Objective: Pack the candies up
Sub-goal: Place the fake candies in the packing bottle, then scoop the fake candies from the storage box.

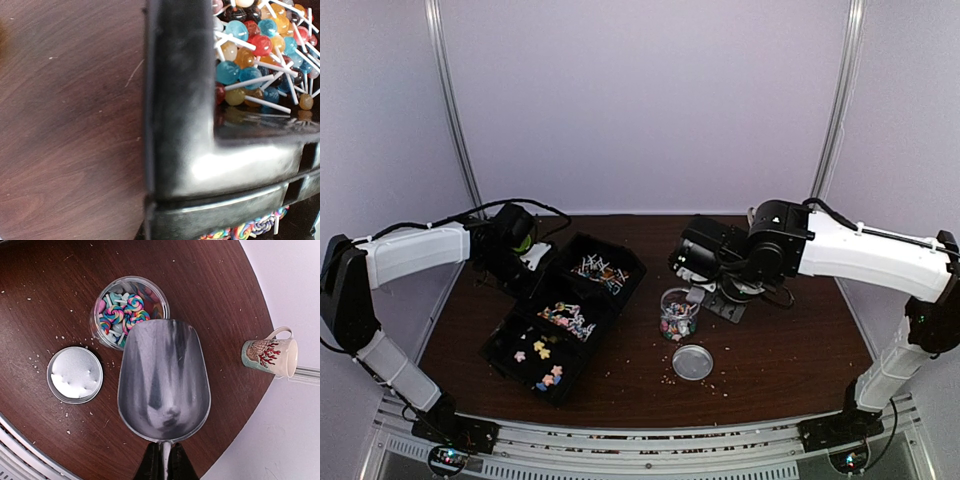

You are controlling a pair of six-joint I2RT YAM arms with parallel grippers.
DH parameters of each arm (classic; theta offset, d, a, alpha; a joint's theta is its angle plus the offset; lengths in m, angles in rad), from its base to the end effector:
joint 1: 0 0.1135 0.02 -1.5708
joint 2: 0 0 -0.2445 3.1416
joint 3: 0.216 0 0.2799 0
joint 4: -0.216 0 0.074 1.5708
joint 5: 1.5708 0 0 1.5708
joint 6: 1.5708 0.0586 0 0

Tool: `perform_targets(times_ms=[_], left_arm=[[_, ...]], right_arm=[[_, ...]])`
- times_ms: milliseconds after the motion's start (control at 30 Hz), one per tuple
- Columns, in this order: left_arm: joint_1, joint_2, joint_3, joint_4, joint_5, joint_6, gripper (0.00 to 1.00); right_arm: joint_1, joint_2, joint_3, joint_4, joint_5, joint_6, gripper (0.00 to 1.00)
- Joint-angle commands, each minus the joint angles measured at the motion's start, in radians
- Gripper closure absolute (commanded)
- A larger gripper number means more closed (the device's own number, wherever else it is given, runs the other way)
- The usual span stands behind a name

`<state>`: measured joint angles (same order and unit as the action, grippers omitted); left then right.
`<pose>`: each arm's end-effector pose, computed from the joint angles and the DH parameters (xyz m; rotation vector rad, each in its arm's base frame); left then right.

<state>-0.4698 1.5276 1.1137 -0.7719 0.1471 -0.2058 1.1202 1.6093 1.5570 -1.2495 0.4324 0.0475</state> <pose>0.2934 -0.1586 0.1804 0.4088 2.7730 -0.3759 0.1699 0.2948 0.2808 -1.2951 2.3337 -0.2899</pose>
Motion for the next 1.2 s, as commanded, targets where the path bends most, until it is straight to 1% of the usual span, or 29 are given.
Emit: perform_targets(times_ms=[0, 167, 233, 400, 533, 667, 733, 833, 933, 1033, 1167], left_arm=[[0.025, -0.017, -0.003, 0.125, 0.163, -0.036, 1.0], [0.052, 0.013, -0.025, 0.179, 0.309, -0.067, 1.0], [0.065, 0.024, -0.035, 0.202, 0.367, -0.081, 1.0], [0.091, 0.073, -0.071, 0.3, 0.589, -0.138, 1.0], [0.092, 0.077, -0.085, 0.331, 0.641, -0.157, 1.0], [0.091, 0.081, -0.095, 0.353, 0.673, -0.172, 1.0], [0.086, 0.085, -0.086, 0.322, 0.64, -0.154, 1.0], [0.065, 0.079, -0.047, 0.219, 0.479, -0.094, 1.0], [0.05, 0.058, -0.03, 0.17, 0.321, -0.069, 1.0], [0.044, 0.044, -0.021, 0.149, 0.247, -0.061, 1.0], [0.009, 0.051, -0.003, 0.108, 0.149, -0.036, 1.0]], right_arm=[[-0.004, -0.064, -0.018, 0.075, 0.015, -0.029, 1.0], [0.006, -0.157, -0.098, 0.239, 0.036, -0.069, 1.0], [0.007, -0.182, -0.115, 0.279, 0.044, -0.078, 1.0], [0.031, -0.218, -0.111, 0.339, 0.043, -0.123, 1.0], [0.079, -0.22, -0.085, 0.357, 0.02, -0.188, 1.0], [0.116, -0.182, -0.036, 0.332, 0.004, -0.231, 1.0], [0.136, -0.161, -0.01, 0.314, 0.001, -0.255, 1.0], [0.165, -0.114, 0.038, 0.271, 0.012, -0.286, 1.0], [0.19, -0.066, 0.08, 0.229, 0.005, -0.305, 1.0], [0.211, -0.014, 0.111, 0.19, 0.003, -0.326, 1.0], [0.241, 0.086, 0.178, 0.117, 0.016, -0.348, 1.0]])
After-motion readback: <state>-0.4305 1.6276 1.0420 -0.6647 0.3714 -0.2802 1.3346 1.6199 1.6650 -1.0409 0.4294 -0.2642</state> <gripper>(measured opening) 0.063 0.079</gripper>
